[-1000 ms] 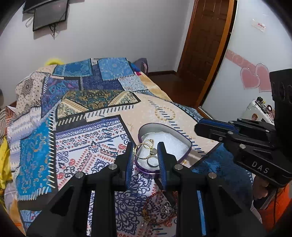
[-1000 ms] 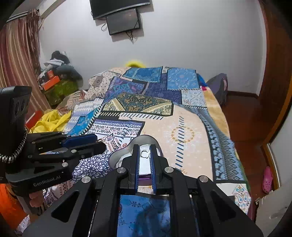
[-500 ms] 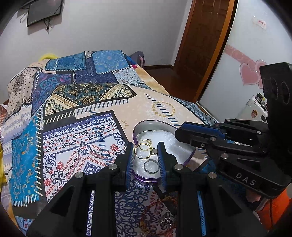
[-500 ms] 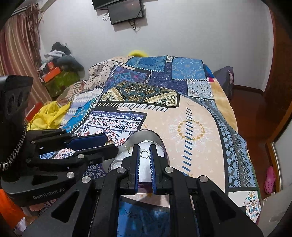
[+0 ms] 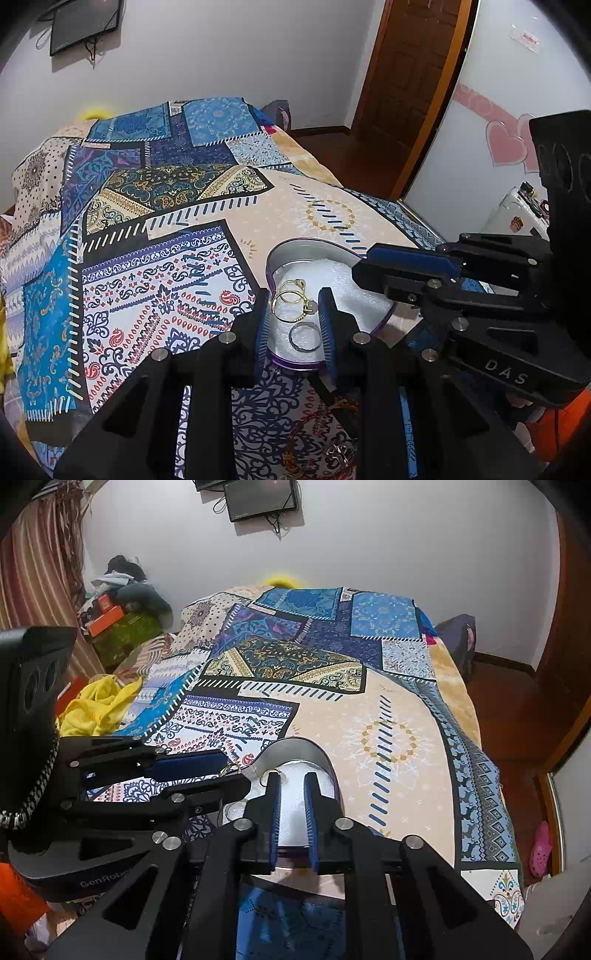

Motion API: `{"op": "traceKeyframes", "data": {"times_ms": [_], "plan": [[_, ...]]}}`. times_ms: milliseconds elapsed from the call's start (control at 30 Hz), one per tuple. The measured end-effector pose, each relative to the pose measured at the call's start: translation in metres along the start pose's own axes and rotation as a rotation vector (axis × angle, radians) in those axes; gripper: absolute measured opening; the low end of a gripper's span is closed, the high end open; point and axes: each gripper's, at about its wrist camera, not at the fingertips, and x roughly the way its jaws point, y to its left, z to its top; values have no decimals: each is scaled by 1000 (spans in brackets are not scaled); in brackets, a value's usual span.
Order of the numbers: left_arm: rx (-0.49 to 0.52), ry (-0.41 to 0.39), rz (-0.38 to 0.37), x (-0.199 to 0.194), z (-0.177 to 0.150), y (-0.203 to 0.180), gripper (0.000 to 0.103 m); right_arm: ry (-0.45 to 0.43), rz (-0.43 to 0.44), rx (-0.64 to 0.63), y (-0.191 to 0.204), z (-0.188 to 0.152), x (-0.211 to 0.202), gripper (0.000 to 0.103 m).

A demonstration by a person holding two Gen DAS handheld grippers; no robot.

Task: Organize jewelry
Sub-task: 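Carry both rings into the purple heart tin and open both grippers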

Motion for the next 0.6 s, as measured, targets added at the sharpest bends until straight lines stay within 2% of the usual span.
{"op": "traceKeyframes", "data": {"times_ms": [267,400,600], "plan": [[6,6,2,-4,1,-3,26,-29,-20,10,-3,3,-16,16],[8,15,7,-7,1,-5,32,-49,-30,12,-1,3,-28,16],[2,-23,55,-32,-1,-2,35,-57,-48,1,3,1,-39,17]]}}
